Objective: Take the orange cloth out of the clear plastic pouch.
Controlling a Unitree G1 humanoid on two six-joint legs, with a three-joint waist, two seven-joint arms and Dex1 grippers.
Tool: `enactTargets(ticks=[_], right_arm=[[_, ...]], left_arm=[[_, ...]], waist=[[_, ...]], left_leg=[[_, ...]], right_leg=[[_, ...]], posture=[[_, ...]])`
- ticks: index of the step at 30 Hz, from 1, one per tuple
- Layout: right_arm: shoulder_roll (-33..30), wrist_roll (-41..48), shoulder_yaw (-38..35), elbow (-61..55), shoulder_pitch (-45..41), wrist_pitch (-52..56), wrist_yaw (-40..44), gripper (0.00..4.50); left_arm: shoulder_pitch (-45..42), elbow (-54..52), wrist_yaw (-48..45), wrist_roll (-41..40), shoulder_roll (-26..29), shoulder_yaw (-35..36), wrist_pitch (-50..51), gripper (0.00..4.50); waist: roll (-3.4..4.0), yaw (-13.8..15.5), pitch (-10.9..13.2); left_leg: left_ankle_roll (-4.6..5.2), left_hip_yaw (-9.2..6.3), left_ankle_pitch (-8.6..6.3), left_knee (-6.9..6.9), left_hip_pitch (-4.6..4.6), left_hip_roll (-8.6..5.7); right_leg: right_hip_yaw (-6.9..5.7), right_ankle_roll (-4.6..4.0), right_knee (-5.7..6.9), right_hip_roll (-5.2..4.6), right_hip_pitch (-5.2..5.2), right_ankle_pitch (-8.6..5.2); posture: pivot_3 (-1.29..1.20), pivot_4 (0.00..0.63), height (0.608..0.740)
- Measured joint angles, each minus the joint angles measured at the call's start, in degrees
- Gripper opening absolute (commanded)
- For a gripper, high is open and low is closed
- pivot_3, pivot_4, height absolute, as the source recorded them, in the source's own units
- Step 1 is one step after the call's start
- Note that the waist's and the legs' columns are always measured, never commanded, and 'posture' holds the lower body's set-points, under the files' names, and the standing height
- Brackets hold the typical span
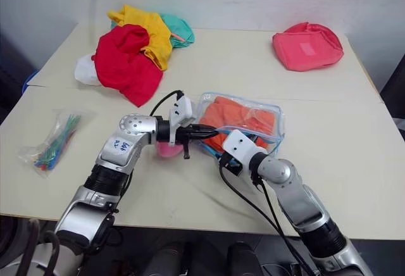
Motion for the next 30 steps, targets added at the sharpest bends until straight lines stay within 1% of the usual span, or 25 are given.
enactTargets(ticks=[4, 6, 7, 9, 14, 18, 20, 30], right_arm=[[3.0, 0.4, -1.3, 1.3, 0.0, 0.8, -0.6, 4.5], [5.2, 2.1, -3.3, 1.8, 0.1, 2.2, -0.6, 4.5], [6.7, 3.4, -4.7, 1.8, 0.3, 3.1, -0.5, 4.32], [7.9, 5.7, -6.3, 1.8, 0.5, 4.5, -0.3, 3.9], [7.4, 7.7, -8.2, 1.9, 0.9, 4.9, 1.4, 2.33], [2.4, 5.1, -6.3, 3.1, 0.6, 1.6, 3.2, 1.04], [1.5, 4.1, -5.4, 3.2, 0.3, 0.5, 3.6, 1.04], [1.4, 1.7, -3.4, 3.8, 0.0, -2.6, 4.9, 1.04]], left_arm=[[0.2, -0.1, 0.5, 0.0, -0.1, 0.0, 0.2, 0.06], [0.4, -0.1, 0.6, 0.0, -0.1, 0.0, 0.2, 0.06], [0.5, -0.1, 0.6, 0.0, -0.1, 0.0, 0.2, 0.02], [0.6, -0.1, 0.6, 0.0, -0.1, 0.0, 0.3, 0.0], [0.7, -0.1, 0.6, 0.0, -0.1, 0.0, 0.3, 0.0], [0.8, -0.1, 0.7, -0.1, -0.1, 0.0, 0.4, 0.0], [0.8, -0.2, 0.8, -0.1, -0.1, 0.0, 0.4, 0.0], [1.2, -0.6, 0.9, -0.5, 0.0, 0.0, 0.7, 0.0]], waist=[[0.0, -0.1, 0.0], [0.0, -0.1, 0.0], [0.0, -0.1, 0.0], [0.0, -0.1, 0.0], [0.0, 0.0, 0.0], [0.0, 0.0, 0.0], [0.0, 0.0, 0.0], [0.0, -0.1, 0.0]], left_leg=[[0.0, 0.0, 0.0, 0.01, 0.02, 0.0], [-0.02, 0.0, 0.01, 0.01, 0.02, 0.01], [-0.02, -0.01, 0.01, 0.01, 0.02, 0.01], [-0.02, 0.0, 0.01, 0.01, 0.02, -0.01], [-0.01, -0.01, 0.01, 0.01, 0.02, -0.03], [0.0, 0.01, 0.01, 0.01, 0.02, -0.05], [0.0, 0.0, 0.01, 0.01, 0.02, -0.03], [0.0, 0.0, 0.01, 0.01, 0.02, -0.03]], right_leg=[[0.0, 0.0, 0.03, 0.0, 0.0, 0.0], [0.0, 0.0, 0.04, 0.01, 0.0, 0.0], [-0.01, 0.0, 0.05, 0.01, 0.0, 0.0], [0.0, 0.0, 0.09, 0.0, -0.02, 0.0], [0.0, 0.0, 0.09, -0.01, -0.01, 0.0], [0.02, 0.0, 0.08, -0.02, -0.02, 0.0], [0.02, 0.0, 0.08, 0.0, -0.02, 0.0], [0.01, 0.0, 0.08, -0.01, -0.03, 0.0]], posture=[[0.0, 0.15, 0.74], [0.0, 0.15, 0.74], [0.0, 0.15, 0.74], [0.0, 0.15, 0.74], [0.0, 0.15, 0.74], [0.0, 0.15, 0.74], [0.0, 0.15, 0.74], [0.0, 0.15, 0.74]])
